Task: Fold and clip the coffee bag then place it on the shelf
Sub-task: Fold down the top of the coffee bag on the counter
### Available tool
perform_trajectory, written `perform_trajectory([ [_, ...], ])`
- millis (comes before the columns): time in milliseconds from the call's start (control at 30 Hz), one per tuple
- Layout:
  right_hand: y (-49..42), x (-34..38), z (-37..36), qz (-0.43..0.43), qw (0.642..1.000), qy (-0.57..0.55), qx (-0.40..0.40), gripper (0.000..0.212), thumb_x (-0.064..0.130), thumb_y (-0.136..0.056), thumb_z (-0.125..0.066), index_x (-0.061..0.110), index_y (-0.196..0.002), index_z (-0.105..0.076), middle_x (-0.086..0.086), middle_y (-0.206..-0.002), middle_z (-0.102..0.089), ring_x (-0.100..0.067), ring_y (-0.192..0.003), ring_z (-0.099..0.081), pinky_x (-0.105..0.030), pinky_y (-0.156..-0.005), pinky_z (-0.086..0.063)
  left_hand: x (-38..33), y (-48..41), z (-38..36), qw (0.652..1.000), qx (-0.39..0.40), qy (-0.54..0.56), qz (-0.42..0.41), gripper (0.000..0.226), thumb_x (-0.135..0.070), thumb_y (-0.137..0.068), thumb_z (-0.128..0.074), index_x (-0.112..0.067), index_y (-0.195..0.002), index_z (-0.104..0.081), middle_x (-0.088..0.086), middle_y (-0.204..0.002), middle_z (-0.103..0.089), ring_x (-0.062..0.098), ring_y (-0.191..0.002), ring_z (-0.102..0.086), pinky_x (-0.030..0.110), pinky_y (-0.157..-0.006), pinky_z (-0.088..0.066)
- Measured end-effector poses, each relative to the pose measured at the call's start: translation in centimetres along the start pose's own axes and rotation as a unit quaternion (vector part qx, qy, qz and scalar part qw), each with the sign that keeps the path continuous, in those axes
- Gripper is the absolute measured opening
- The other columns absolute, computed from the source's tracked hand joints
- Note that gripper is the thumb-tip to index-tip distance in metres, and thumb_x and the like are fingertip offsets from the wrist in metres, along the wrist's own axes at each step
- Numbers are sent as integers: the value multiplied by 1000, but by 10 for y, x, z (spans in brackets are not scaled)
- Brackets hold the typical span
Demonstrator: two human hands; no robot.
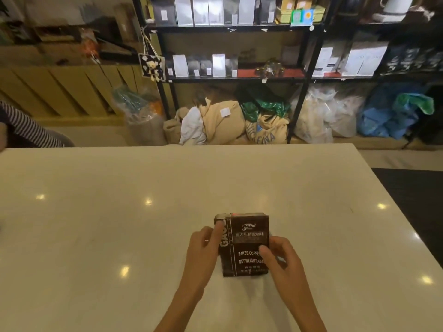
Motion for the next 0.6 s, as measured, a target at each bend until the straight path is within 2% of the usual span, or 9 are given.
perform_trajectory([
  [100,2,19,-12,-1,999,-17,33,35,61,-84,-47,37,-100,-67,14,-98,-75,-2,-96,-69,-18,-76,-56,-4,2,9,1000,11,-2,9,74,-76,-82,-36,-14,-92,-74,2,-88,-79,14,-84,-74,33,-80,-59],
  [167,0,20,-19,-50,998,5,49,54,69,-81,-34,32,-93,-72,9,-90,-77,-5,-91,-70,-23,-84,-53,-5,2,15,1000,-2,-2,9,75,-72,-86,-37,-7,-96,-73,11,-91,-77,19,-86,-74,34,-84,-57],
  [233,-4,22,-22,-91,994,43,48,66,76,-75,-26,28,-81,-71,4,-86,-76,-11,-87,-70,-29,-85,-54,-7,3,20,1000,-24,6,-2,68,-63,-89,-44,1,-91,-68,20,-90,-72,17,-80,-68,32,-79,-54],
  [267,-5,25,-22,-89,994,55,38,66,77,-73,-28,27,-76,-70,2,-84,-76,-13,-85,-71,-31,-83,-56,-8,3,24,999,-35,10,-6,63,-58,-92,-46,2,-88,-65,22,-90,-70,17,-77,-65,28,-74,-51],
  [333,-6,36,-19,-56,997,59,-3,60,74,-76,-38,24,-75,-70,4,-78,-76,-13,-78,-72,-30,-74,-59,-8,3,28,998,-53,17,-2,49,-49,-96,-50,-5,-83,-67,13,-87,-71,12,-75,-65,19,-66,-46],
  [400,-6,46,-9,-16,997,41,-66,46,63,-83,-52,21,-74,-70,7,-71,-74,-12,-73,-71,-17,-60,-55,-9,3,30,998,-59,8,-3,42,-47,-96,-54,-12,-77,-66,6,-82,-70,4,-68,-63,14,-61,-45],
  [433,-6,49,-6,-2,996,32,-88,38,55,-86,-57,21,-75,-70,8,-70,-74,-12,-73,-70,-12,-54,-51,-10,2,30,998,-62,-1,-9,41,-47,-95,-56,-13,-74,-64,6,-81,-69,5,-67,-62,17,-61,-46],
  [500,-8,50,-6,2,995,11,-100,26,42,-89,-62,19,-81,-70,6,-78,-75,-12,-79,-71,-10,-52,-50,-17,1,33,997,-74,-8,-32,36,-44,-92,-62,-12,-75,-60,6,-80,-67,12,-70,-62,25,-64,-51],
  [600,-10,50,-8,-5,994,-17,-110,20,36,-91,-65,16,-87,-70,2,-85,-75,-12,-83,-70,-12,-55,-52,-33,-1,39,992,-96,7,-82,22,-25,-87,-73,-14,-77,-56,-6,-70,-60,3,-65,-55,14,-62,-50],
])
Point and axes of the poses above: each hand's wrist, its own y-axis away from the middle knuckle, its own z-axis out of the back of the hand, x = y × z, the point moved 10 cm from there along -y, towards the middle knuckle
